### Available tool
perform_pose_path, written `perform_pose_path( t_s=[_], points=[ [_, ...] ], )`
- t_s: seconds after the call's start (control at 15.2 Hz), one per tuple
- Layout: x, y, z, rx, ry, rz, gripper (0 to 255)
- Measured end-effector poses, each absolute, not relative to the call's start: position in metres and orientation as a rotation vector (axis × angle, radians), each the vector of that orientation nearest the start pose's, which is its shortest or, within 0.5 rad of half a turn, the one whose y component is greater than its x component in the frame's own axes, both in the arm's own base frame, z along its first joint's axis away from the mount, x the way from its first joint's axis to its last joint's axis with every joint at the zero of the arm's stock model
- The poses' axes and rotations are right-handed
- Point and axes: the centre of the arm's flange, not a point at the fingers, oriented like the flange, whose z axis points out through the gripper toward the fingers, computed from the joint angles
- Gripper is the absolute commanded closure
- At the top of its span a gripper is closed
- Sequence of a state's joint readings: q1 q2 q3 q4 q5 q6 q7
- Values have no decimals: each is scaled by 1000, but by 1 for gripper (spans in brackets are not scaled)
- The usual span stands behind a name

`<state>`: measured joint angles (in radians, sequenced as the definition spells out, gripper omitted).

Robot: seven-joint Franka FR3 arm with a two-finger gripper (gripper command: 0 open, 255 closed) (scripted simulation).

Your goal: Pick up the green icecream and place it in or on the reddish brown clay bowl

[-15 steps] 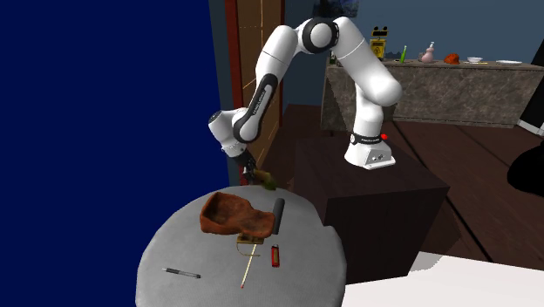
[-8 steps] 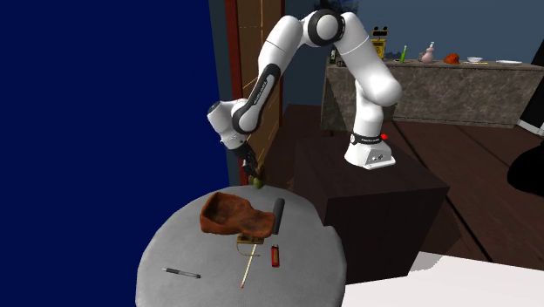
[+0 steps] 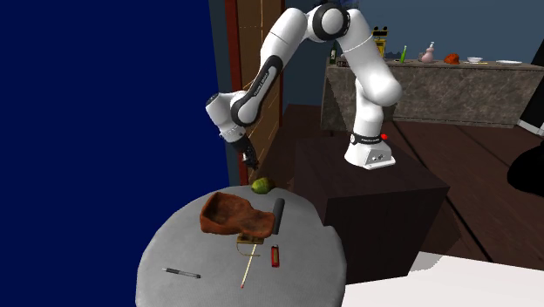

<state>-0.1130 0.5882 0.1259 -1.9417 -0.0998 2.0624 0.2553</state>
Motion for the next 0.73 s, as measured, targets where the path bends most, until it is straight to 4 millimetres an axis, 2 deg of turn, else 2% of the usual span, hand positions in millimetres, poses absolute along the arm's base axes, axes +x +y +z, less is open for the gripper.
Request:
perform_pose_path(
  t_s=[0.13, 0.33, 0.4, 0.73],
  points=[
    [541, 16, 143, -3161, 137, 597, 0],
    [498, 33, 118, -3236, -177, 234, 0],
    [491, 39, 113, -3235, -234, 165, 0],
    [485, 41, 89, -3227, -291, 94, 0]
  ],
)
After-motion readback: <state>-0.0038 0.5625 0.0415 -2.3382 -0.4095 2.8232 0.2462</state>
